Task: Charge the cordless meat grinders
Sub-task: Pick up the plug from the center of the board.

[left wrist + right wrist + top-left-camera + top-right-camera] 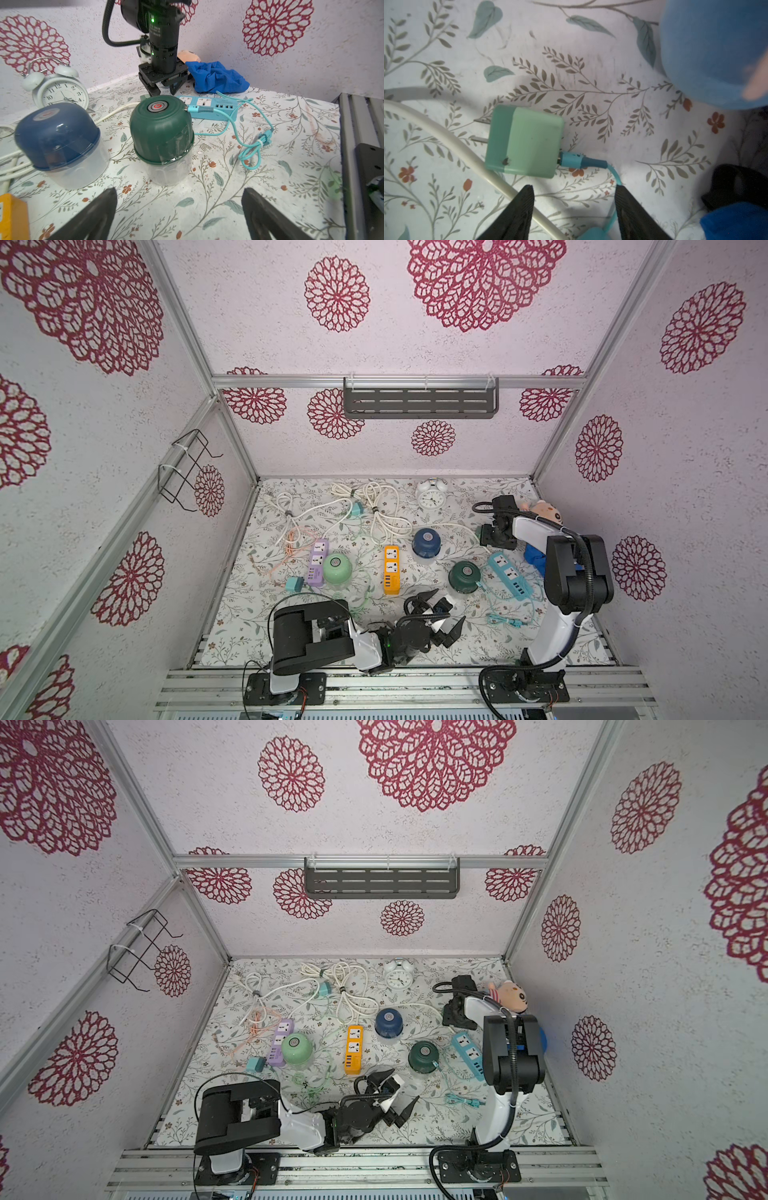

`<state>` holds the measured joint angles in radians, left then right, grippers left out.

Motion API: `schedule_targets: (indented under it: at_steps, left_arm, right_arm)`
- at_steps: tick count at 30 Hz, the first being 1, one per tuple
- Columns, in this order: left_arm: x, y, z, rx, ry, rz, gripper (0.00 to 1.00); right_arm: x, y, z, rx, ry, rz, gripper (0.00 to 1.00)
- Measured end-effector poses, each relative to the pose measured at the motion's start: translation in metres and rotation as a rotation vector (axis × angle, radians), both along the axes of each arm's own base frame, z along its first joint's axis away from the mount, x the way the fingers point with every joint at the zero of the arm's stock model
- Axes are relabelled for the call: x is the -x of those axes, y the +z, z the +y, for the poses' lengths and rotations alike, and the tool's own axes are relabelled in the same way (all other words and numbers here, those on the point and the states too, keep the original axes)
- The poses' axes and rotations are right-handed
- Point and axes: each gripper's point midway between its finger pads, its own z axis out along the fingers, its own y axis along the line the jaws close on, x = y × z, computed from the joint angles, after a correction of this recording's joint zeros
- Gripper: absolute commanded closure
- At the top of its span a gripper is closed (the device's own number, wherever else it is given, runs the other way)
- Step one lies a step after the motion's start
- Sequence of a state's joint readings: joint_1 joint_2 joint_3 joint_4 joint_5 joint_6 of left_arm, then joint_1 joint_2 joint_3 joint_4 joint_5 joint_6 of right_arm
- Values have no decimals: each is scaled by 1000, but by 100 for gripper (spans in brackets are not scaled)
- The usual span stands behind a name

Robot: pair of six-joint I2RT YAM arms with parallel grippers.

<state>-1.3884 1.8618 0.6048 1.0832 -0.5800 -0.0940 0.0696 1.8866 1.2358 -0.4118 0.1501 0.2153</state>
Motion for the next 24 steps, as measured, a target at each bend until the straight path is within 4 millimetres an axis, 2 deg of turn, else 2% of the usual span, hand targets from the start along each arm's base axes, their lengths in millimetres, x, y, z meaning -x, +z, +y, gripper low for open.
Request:
schedule_targets:
  at_steps: [6, 9, 13, 16, 20, 24]
  left_arm:
    - [10, 3, 17, -6, 42, -15, 3]
    - [10, 3, 23, -8, 65, -20, 3]
    - [8, 4, 26, -7, 90, -26, 3]
    - [8, 4, 27, -10, 99, -30, 3]
    - [8, 4, 28, -13, 106, -31, 3]
    - [7, 4, 28, -18, 109, -31, 3]
  right_arm:
    - [-23, 2, 0, 17, 7, -14, 30]
    - [-38, 4, -2, 32, 9, -21, 21]
    - [-56, -1, -3, 40, 5, -17, 20]
    - [-62, -9, -5, 35, -1, -1, 24]
    - [-70, -6, -11, 35, -3, -4, 32]
    - [-72, -6, -12, 14, 2, -2, 33]
